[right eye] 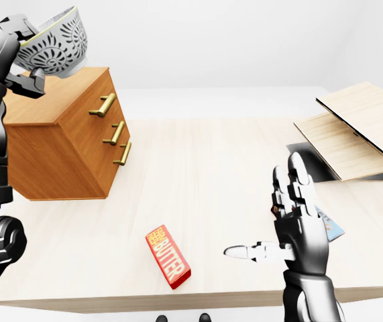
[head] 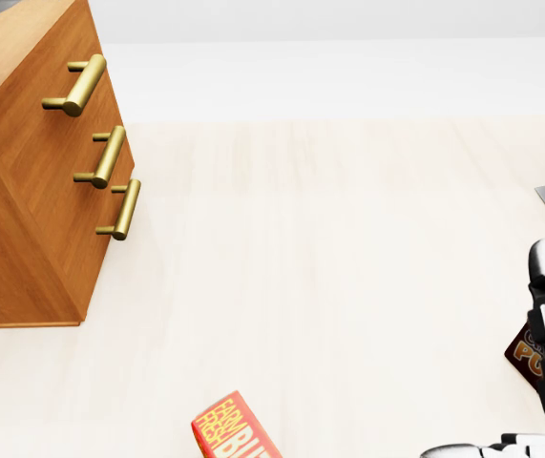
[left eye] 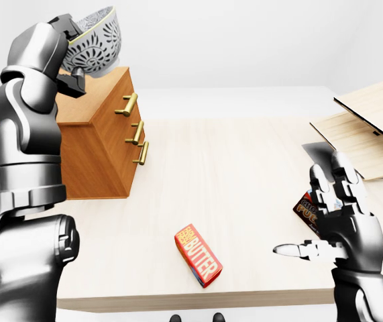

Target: Close the top drawer of the cabinet and put the bowl on top of it.

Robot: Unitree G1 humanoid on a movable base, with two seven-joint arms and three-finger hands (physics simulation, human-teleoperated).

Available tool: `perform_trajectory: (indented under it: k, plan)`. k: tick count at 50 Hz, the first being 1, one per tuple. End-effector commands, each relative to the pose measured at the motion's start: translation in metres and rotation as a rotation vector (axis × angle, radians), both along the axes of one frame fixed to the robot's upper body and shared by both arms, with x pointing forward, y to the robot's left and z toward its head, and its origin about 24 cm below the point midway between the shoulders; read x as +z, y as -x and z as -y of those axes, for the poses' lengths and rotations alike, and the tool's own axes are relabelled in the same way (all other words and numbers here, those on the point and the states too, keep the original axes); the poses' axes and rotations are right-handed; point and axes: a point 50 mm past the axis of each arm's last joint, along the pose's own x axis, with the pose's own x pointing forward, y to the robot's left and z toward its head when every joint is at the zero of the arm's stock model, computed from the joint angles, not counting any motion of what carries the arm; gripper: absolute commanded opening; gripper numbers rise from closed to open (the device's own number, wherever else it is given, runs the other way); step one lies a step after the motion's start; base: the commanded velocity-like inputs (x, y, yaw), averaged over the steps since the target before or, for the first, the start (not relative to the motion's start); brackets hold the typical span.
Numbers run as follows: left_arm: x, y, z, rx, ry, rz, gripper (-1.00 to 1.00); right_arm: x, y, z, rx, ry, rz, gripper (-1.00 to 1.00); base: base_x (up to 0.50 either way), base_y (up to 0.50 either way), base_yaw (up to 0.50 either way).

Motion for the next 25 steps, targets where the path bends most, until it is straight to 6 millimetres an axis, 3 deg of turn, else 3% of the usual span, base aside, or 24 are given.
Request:
perform_trajectory:
  k: [1,7,25]
  plan:
    - [-0.005,-0.013,-0.03,0.125,0.093,0.006,-1.0,-0.003,-0.003,-0.003,0.009,0.001,-0.014,1.0,0.0,0.0,0.0]
    - [-0.013,-0.018,-0.043,0.167,0.171,-0.006,-1.0,-0.004,-0.004,-0.003,0.011,0.0,-0.023,1.0,0.0,0.0,0.0]
    - [-0.044,-0.029,-0.051,0.244,0.261,-0.054,-1.0,-0.006,-0.004,-0.003,0.008,-0.003,-0.029,1.0,0.0,0.0,0.0]
